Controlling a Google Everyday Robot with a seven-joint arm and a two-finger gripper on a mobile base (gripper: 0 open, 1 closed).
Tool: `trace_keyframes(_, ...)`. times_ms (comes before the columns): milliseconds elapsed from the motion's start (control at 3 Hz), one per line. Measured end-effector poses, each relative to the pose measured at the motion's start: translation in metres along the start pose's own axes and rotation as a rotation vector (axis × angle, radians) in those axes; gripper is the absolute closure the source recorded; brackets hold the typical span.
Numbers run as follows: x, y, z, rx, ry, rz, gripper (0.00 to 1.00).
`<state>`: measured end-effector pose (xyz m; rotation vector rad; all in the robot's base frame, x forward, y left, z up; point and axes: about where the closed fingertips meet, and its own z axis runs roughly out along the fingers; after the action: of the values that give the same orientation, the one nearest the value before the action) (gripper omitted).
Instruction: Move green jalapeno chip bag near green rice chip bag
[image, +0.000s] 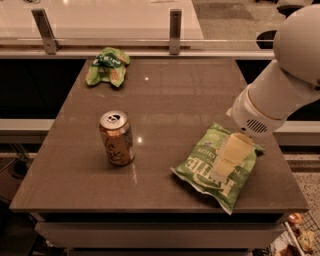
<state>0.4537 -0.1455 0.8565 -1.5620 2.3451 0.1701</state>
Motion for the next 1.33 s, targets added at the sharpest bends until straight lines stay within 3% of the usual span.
trace_keyframes(333, 0.004, -0.001, 0.035, -0.051, -0.091, 0.028, 0.0)
trace_keyframes(667, -0.003, -0.002, 0.055, -0.075, -0.163, 0.011, 0.18)
trace_keyframes(1333, -0.007, -0.003, 0.047, -0.075, -0.17, 0.007, 0.63)
